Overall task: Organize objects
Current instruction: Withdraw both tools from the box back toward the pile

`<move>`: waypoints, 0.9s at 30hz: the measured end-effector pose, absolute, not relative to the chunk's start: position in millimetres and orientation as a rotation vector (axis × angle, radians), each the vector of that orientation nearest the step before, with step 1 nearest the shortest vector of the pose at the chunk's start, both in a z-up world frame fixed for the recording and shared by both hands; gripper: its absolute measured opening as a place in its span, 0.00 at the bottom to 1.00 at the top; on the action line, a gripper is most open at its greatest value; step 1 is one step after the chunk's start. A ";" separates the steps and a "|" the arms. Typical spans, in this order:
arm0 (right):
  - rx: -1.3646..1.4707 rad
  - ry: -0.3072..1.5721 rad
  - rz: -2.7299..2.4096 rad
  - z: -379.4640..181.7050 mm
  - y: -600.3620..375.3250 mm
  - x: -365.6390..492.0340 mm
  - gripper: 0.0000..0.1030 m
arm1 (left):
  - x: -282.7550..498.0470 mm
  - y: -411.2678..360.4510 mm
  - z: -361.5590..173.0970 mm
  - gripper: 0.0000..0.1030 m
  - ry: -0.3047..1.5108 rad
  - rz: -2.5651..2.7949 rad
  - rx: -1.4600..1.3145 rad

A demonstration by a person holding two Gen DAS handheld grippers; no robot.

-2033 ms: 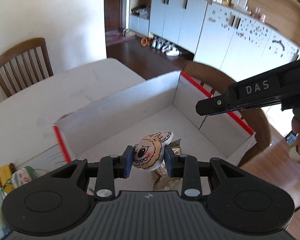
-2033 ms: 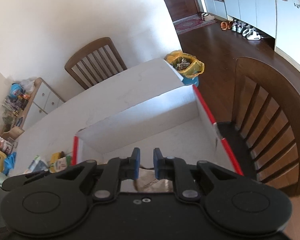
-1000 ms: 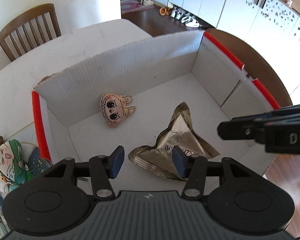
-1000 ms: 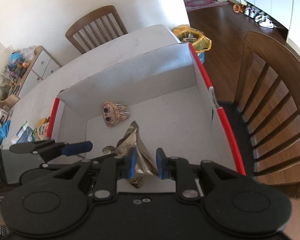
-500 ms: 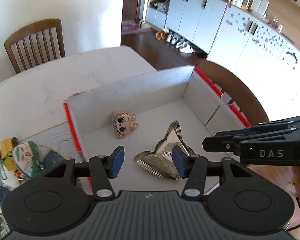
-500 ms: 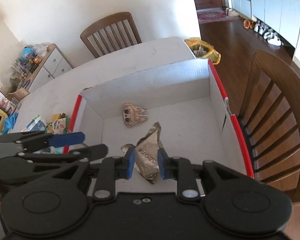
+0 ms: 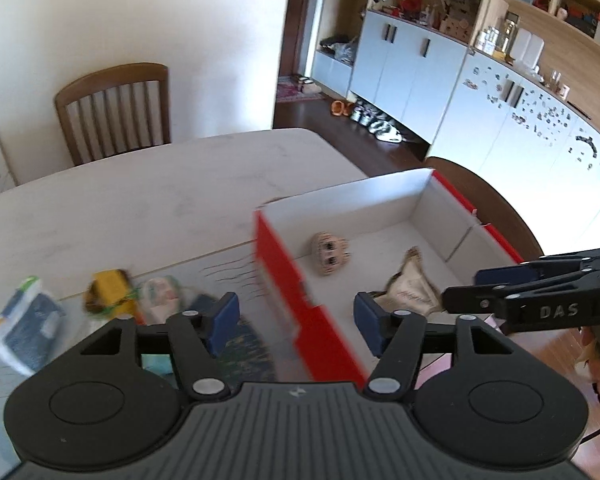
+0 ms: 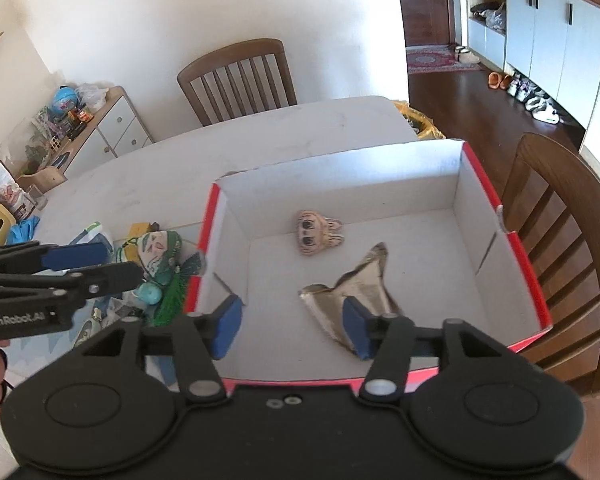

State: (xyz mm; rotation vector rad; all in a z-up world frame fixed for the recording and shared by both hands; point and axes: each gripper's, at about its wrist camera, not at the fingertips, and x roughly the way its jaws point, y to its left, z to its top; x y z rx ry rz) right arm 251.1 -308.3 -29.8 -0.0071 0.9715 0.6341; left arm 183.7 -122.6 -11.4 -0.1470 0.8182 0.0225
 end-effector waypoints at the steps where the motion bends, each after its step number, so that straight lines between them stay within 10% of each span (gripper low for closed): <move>1: -0.006 0.969 0.627 -29.2 -304.6 247.4 0.60 | 178.0 -114.5 -11.8 0.64 0.817 0.025 -0.152; 12: -0.011 0.934 0.578 -26.3 -259.5 202.3 0.88 | 126.5 -45.3 -19.9 0.78 0.820 0.063 -0.123; 27: -0.079 0.904 0.666 -28.1 -175.3 156.5 0.89 | 95.2 50.4 -38.8 0.97 0.785 0.156 -0.123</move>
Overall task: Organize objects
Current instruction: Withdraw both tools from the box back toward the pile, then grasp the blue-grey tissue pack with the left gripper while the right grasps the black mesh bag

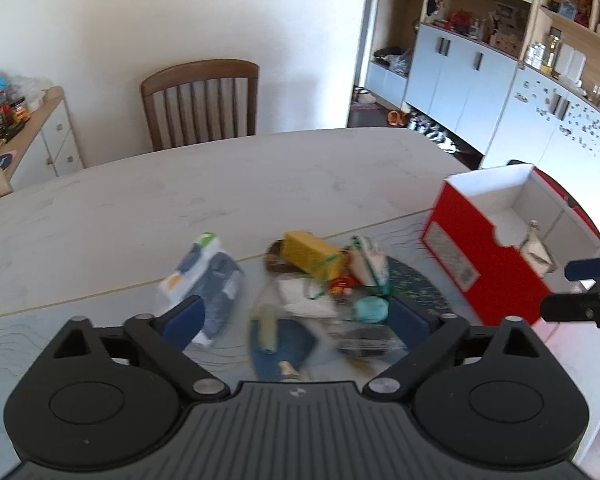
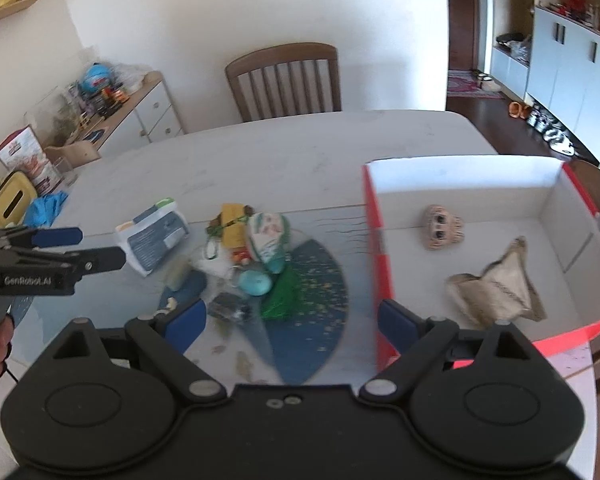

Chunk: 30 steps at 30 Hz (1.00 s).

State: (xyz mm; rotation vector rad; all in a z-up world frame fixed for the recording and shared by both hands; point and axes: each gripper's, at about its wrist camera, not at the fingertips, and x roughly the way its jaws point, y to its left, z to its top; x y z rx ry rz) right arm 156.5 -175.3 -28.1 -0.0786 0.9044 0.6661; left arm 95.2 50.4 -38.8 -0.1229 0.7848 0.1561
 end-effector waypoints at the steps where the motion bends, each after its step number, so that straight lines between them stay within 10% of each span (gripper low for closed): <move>1: -0.084 0.906 0.672 -29.4 -170.0 155.0 0.89 | 95.5 55.5 -41.2 0.98 0.783 0.162 -0.124; 30: -0.122 1.029 0.637 -115.8 -54.2 162.9 0.84 | 151.9 138.3 -137.8 1.00 0.833 0.243 -0.093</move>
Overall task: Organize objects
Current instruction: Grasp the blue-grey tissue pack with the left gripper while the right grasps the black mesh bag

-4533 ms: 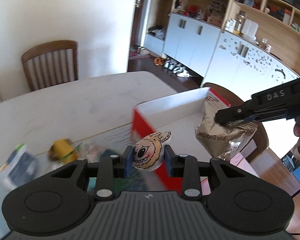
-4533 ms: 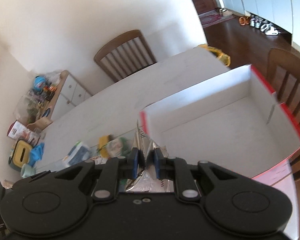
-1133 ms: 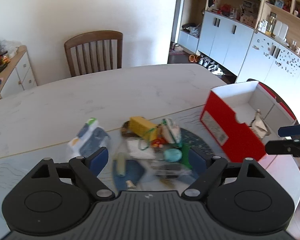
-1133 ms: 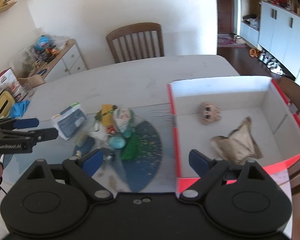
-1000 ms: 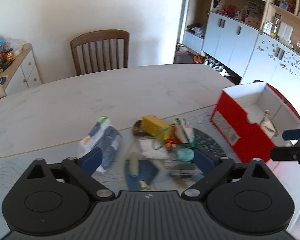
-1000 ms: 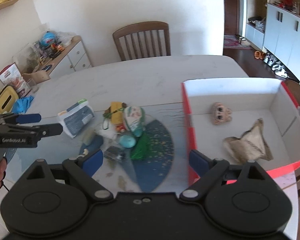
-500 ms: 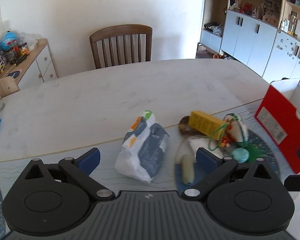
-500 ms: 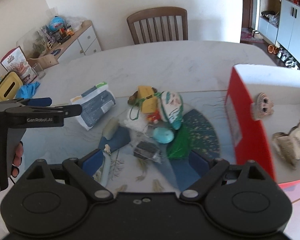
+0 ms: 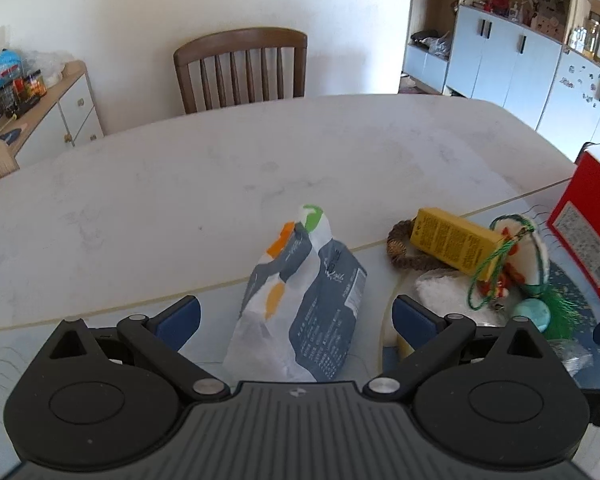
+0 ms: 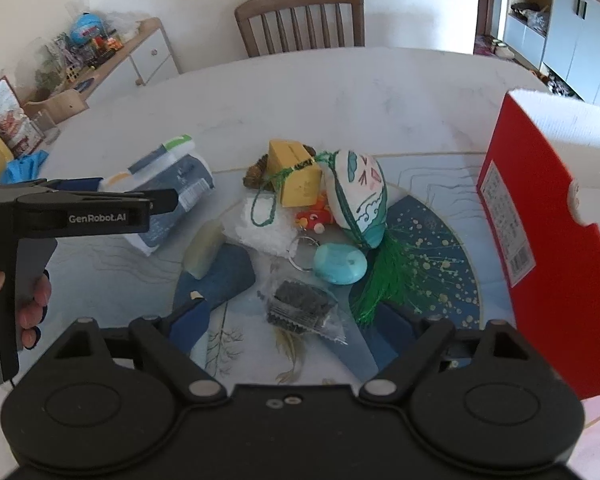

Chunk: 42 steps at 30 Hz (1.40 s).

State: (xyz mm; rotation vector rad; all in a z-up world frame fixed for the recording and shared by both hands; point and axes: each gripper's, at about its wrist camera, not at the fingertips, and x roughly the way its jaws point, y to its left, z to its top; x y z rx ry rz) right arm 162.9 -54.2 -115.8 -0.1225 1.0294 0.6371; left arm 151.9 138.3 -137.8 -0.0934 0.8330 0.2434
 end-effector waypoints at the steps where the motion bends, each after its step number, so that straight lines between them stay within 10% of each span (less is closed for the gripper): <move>1: -0.122 1.034 0.635 -118.2 -52.8 163.4 0.84 | 154.2 139.1 -140.0 1.00 0.837 0.250 -0.092; 13: -0.125 1.058 0.587 -131.8 -41.6 163.8 0.67 | 163.8 148.8 -160.1 0.98 0.870 0.271 -0.141; 29: -0.106 1.051 0.554 -131.3 -49.5 157.4 0.39 | 149.2 135.5 -154.6 0.40 0.870 0.275 -0.104; 42: -0.063 0.996 0.606 -102.3 -73.3 134.4 0.35 | 120.5 116.4 -124.6 0.36 0.864 0.250 -0.155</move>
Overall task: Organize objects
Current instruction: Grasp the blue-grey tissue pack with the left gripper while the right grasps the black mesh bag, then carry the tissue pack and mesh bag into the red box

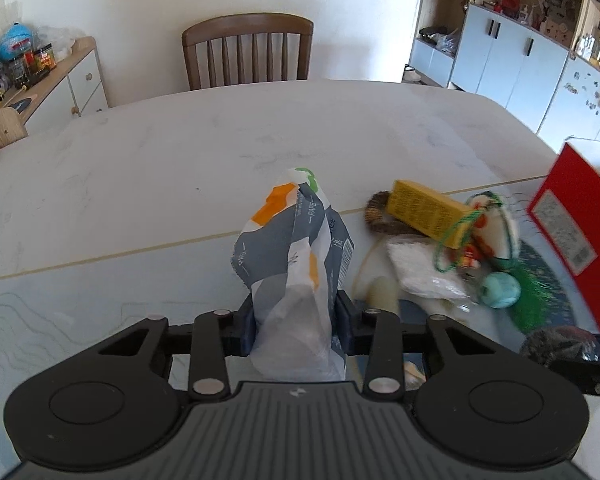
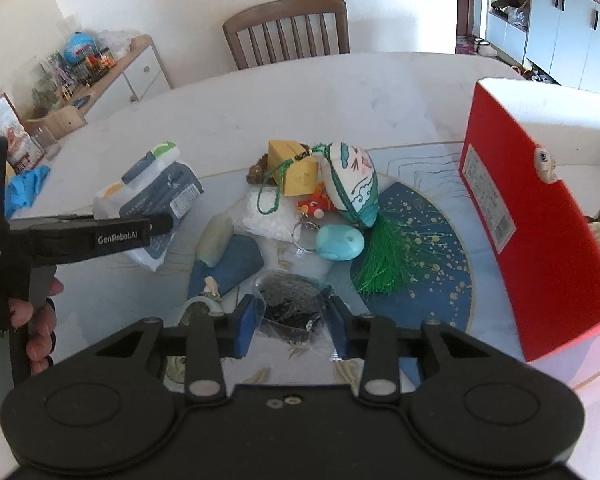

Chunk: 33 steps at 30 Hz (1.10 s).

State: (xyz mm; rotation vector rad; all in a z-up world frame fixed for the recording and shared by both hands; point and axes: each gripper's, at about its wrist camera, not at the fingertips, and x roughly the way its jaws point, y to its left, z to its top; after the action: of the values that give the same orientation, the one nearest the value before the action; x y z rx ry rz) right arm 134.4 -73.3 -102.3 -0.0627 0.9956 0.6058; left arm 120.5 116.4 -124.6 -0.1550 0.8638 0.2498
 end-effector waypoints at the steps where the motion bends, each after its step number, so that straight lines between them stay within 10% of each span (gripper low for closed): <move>1: -0.058 0.992 0.610 -99.5 -75.7 133.5 0.35 | 117.7 112.9 -120.7 0.36 0.864 0.244 -0.155; 33: 0.032 0.851 0.621 -18.8 -226.1 156.4 0.35 | 127.3 -73.6 -21.6 0.36 0.857 0.011 -0.160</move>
State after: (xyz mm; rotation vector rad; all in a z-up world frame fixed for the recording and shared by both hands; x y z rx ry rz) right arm 156.4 -226.1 -18.8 0.0323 0.8512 0.6211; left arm 127.3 -73.6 -21.6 -0.1604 0.8574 0.0112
